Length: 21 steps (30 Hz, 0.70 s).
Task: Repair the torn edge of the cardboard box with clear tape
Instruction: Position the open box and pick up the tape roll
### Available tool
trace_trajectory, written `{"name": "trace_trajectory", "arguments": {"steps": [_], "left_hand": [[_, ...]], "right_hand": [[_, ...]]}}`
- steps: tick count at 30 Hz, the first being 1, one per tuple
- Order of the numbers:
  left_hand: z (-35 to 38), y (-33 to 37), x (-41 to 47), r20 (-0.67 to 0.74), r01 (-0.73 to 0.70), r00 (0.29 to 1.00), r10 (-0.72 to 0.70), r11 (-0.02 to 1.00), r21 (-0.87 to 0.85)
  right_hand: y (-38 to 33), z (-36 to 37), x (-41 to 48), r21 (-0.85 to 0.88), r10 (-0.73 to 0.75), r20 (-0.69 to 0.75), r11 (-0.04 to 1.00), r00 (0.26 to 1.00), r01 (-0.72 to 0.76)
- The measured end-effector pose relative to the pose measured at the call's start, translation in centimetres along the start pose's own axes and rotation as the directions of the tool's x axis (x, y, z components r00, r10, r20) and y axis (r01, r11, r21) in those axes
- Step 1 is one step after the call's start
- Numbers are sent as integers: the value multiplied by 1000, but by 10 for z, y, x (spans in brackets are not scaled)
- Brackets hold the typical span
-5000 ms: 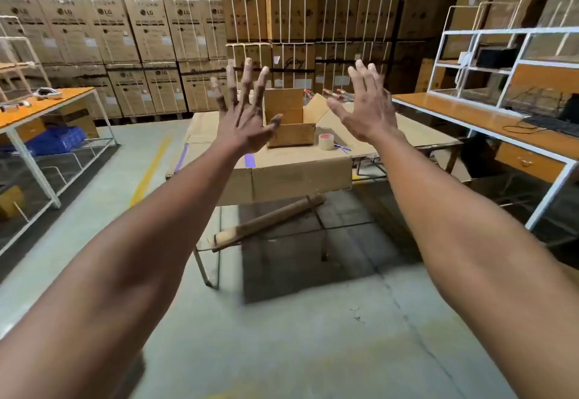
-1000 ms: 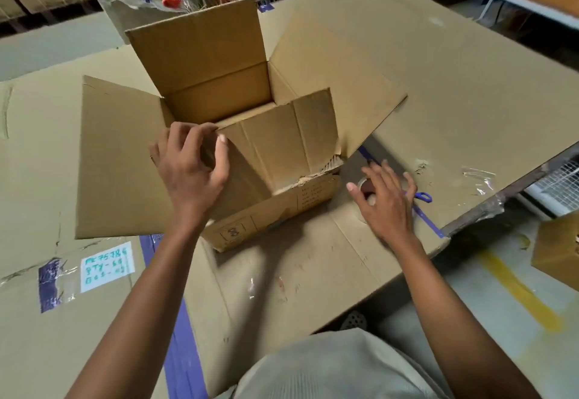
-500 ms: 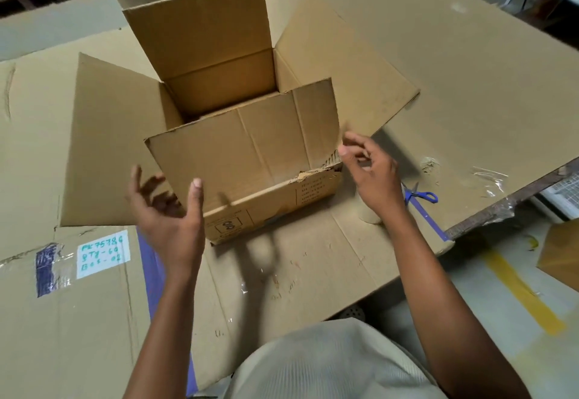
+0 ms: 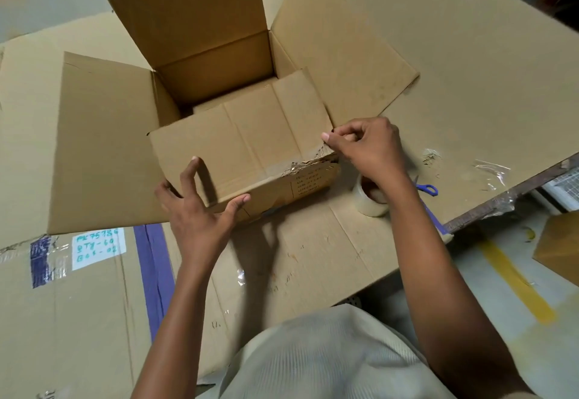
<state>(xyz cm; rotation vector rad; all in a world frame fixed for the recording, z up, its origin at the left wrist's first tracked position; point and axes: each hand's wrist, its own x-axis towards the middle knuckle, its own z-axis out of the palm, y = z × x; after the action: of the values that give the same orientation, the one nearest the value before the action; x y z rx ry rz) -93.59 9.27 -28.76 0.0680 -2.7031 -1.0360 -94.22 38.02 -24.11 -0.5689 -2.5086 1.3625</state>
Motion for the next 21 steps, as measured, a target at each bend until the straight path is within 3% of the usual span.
{"name": "trace_trajectory", "arguments": {"steps": [3,12,21], "left_hand": [[-1,-1,-1,-1,-4,1000,4,1000,-9],[2,2,-2,-1,-38,999,38,999,-12],[6,1,-3,-46,-22,999,19,998,-59]], "right_hand": [[-8,-3,-2,54,26,62,998,998,-29],[6,12,10,-17,84,91,996,992,-83],[4,5,13,-235,-44,74,970,996,60]]}}
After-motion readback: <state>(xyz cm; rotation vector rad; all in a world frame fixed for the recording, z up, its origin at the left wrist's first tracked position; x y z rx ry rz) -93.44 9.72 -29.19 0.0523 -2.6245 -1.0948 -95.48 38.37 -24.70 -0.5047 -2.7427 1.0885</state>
